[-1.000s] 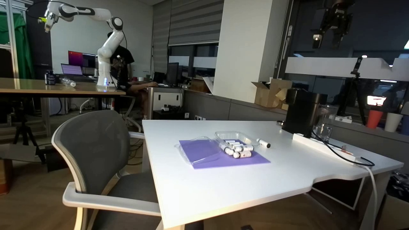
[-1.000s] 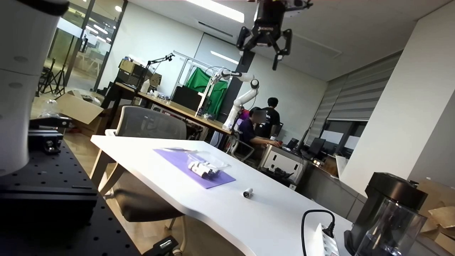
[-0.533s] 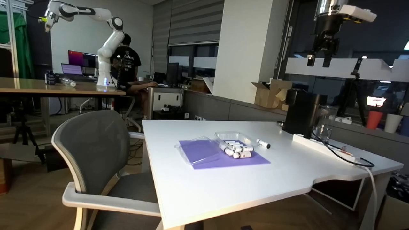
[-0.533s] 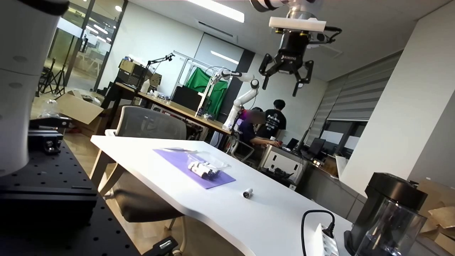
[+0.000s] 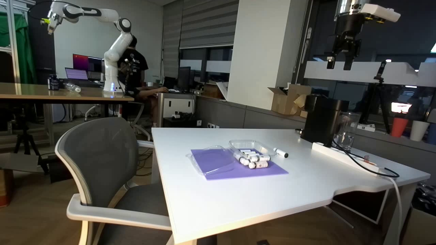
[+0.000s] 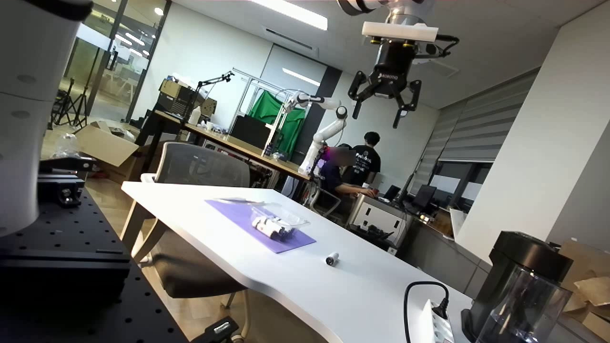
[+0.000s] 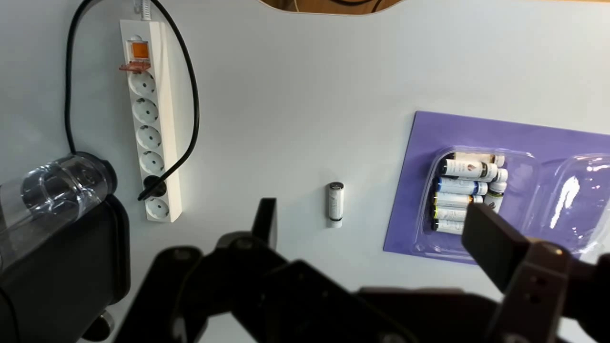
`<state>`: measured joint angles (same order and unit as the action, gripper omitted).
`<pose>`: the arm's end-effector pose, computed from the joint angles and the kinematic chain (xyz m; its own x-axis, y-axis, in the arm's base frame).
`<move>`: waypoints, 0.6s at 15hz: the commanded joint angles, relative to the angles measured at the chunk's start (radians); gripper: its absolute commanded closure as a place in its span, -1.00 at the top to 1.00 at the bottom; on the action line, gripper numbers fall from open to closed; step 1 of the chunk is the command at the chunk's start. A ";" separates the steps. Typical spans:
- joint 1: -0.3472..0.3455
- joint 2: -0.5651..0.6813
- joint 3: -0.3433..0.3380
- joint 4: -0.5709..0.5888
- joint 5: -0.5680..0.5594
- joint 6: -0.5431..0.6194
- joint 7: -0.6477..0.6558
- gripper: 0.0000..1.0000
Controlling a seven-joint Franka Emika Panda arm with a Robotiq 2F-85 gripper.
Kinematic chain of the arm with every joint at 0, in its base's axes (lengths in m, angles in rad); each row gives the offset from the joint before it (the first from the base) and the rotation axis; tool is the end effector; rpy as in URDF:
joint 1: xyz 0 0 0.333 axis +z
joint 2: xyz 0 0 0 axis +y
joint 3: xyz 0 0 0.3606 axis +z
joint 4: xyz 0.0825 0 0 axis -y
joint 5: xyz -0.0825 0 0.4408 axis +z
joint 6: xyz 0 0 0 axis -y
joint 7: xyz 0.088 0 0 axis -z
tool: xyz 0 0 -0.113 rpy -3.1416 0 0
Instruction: Move the bottle from the table to the clear container
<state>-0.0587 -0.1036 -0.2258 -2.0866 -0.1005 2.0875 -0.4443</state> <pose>0.5558 -0.1714 0.4946 0.9766 0.2063 0.0612 0.1993 -0.9743 0.1053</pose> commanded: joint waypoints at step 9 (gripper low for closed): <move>-0.053 0.256 0.025 0.127 0.197 0.217 -0.139 1.00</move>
<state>-0.0834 -0.0115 -0.2163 -2.0716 -0.0005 2.2309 -0.5063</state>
